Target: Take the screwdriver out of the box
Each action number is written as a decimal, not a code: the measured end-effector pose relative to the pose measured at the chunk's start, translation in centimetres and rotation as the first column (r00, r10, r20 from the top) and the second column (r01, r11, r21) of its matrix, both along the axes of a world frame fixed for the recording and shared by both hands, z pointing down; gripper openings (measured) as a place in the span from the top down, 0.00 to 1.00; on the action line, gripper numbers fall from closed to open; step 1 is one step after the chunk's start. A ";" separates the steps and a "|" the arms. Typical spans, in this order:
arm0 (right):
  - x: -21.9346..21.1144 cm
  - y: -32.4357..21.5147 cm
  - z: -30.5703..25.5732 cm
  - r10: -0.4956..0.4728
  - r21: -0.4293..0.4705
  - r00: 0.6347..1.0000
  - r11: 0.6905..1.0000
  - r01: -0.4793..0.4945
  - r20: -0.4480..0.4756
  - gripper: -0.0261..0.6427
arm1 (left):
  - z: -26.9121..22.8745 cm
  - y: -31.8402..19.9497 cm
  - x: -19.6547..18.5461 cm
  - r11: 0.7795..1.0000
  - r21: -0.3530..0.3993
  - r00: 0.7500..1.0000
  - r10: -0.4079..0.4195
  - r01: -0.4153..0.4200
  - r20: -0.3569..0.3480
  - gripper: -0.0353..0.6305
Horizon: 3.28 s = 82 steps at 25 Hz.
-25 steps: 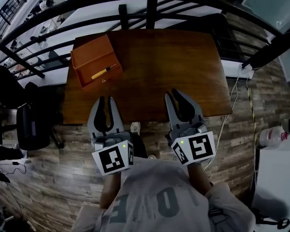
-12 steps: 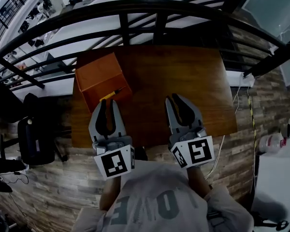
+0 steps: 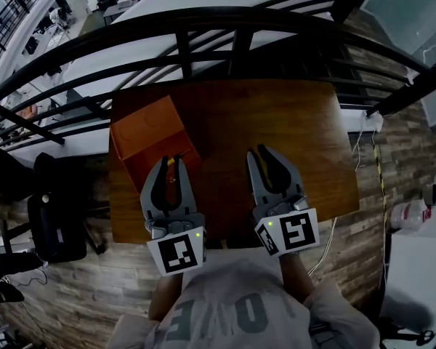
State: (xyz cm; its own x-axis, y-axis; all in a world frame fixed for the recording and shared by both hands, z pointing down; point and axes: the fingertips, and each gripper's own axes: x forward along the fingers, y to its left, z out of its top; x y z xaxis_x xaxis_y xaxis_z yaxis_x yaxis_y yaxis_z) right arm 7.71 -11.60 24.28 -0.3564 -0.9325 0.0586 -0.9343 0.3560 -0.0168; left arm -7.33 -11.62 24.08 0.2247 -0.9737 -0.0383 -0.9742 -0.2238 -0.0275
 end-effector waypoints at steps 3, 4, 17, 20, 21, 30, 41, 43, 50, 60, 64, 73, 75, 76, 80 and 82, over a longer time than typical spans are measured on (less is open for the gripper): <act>0.5 -0.5 0.0 -0.024 -0.007 1.000 1.000 0.024 0.013 0.85 | 0.3 -0.2 0.8 1.000 -0.016 1.000 -0.002 0.003 0.030 0.84; 0.6 -0.6 0.1 -0.035 -0.010 0.999 0.999 0.036 0.016 0.85 | 0.2 -0.3 0.9 1.000 -0.015 0.999 -0.011 0.011 0.031 0.84; 0.8 -1.0 1.1 -0.107 -0.041 0.994 0.993 0.107 -0.002 0.83 | 0.6 0.8 0.5 0.995 -0.036 0.996 -0.088 0.089 0.031 0.84; 0.4 -1.1 1.4 -0.120 -0.050 0.993 0.992 0.120 -0.003 0.83 | 0.9 0.5 0.0 0.995 -0.043 0.995 -0.093 0.095 0.043 0.84; 0.2 -1.2 1.5 -0.129 -0.054 0.992 0.990 0.128 -0.006 0.83 | 1.0 0.4 0.0 0.994 -0.048 0.995 -0.092 0.094 0.043 0.83; -3.1 -1.7 2.7 -0.231 -0.097 0.972 0.969 0.227 -0.036 0.83 | 2.5 -0.5 -1.3 0.993 -0.077 0.993 -0.083 0.089 0.085 0.77; -6.0 -1.9 5.5 -0.311 -0.184 0.949 0.937 0.298 -0.043 0.83 | 5.8 -3.1 -4.3 0.983 -0.170 0.985 -0.043 0.071 0.166 0.73; -6.6 -2.1 5.7 -0.322 -0.191 0.946 0.932 0.308 -0.047 0.83 | 6.4 -3.5 -5.0 0.982 -0.181 0.981 -0.027 0.062 0.192 0.73; -7.6 -2.5 6.0 -0.348 -0.201 0.936 0.922 0.332 -0.053 0.83 | 8.2 -4.8 -6.6 0.964 -0.267 0.968 0.060 0.007 0.242 0.69; -8.8 -2.6 7.0 -0.401 -0.240 0.914 0.894 0.378 -0.058 0.82 | 10.6 -5.4 -6.2 0.933 -0.356 0.944 0.171 -0.064 0.281 0.68; -8.8 -2.4 7.5 -0.421 -0.260 0.904 0.884 0.389 -0.079 0.80 | 11.8 -5.5 -5.7 0.911 -0.398 0.935 0.231 -0.110 0.270 0.68; -9.7 -1.4 8.5 -0.455 -0.299 0.884 0.863 0.407 -0.110 0.80 | 15.3 -5.5 -5.0 0.858 -0.481 0.899 0.342 -0.179 0.275 0.68; -10.1 -1.1 8.6 -0.467 -0.314 0.878 0.853 0.416 -0.105 0.80 | 16.2 -5.7 -5.1 0.843 -0.507 0.889 0.359 -0.179 0.284 0.68; -10.2 -1.0 8.6 -0.471 -0.318 0.876 0.850 0.420 -0.101 0.80 | 16.6 -5.7 -5.2 0.836 -0.520 0.883 0.368 -0.177 0.291 0.68; -10.8 -0.6 8.6 -0.485 -0.318 0.871 0.841 0.438 -0.083 0.80 | 18.2 -5.6 -5.3 0.802 -0.568 0.861 0.412 -0.187 0.299 0.68; -10.8 -0.4 8.7 -0.489 -0.338 0.869 0.833 0.438 -0.080 0.80 | 18.9 -5.7 -5.2 0.785 -0.588 0.840 0.444 -0.196 0.313 0.67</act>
State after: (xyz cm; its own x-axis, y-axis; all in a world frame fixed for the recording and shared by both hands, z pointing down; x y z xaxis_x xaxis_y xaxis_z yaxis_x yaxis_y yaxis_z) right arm -3.14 -12.01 32.99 -0.7041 -0.5875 0.3988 -0.6597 0.7491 -0.0611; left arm -12.51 -17.28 42.98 0.3993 -0.6809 0.6140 -0.7601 -0.6203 -0.1935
